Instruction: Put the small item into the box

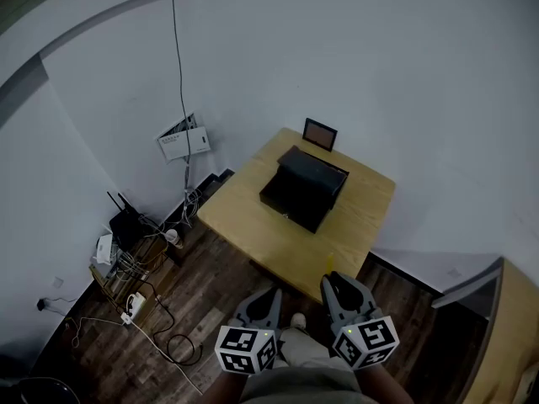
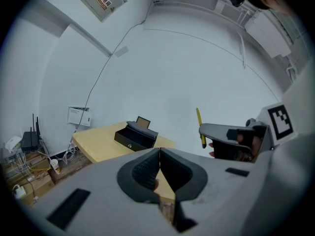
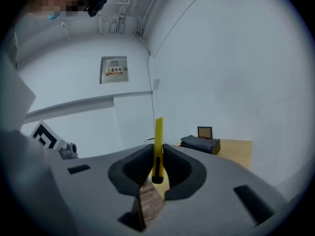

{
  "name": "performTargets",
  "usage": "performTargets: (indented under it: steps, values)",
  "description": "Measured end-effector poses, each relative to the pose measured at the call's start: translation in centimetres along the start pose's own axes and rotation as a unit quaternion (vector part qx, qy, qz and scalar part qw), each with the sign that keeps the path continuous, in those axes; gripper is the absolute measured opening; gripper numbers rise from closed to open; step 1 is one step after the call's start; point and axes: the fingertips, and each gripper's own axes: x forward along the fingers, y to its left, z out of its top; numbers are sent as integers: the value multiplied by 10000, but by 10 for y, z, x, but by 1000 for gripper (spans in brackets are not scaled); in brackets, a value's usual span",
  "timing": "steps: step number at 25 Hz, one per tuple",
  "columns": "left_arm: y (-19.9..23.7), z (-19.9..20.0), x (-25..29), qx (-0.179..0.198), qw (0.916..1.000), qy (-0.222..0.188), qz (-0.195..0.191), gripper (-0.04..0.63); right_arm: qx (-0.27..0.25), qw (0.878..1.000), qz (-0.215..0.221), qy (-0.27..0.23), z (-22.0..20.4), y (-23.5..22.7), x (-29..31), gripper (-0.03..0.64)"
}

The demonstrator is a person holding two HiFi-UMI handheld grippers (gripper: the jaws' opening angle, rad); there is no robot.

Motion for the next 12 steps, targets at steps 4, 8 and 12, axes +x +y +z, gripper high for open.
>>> performTargets:
  steps: [4, 8, 12]
  values:
    - [7, 12, 29, -20, 9999, -20, 114, 3, -132, 9998, 148, 13, 16, -22, 31, 49]
    - [13, 30, 62, 1, 9997, -103, 221, 3, -326, 9988, 364, -2, 35, -45, 65, 49]
    - [25, 49, 92, -110, 9989, -135, 429, 3, -242, 9983, 494, 166, 38, -71, 98, 49]
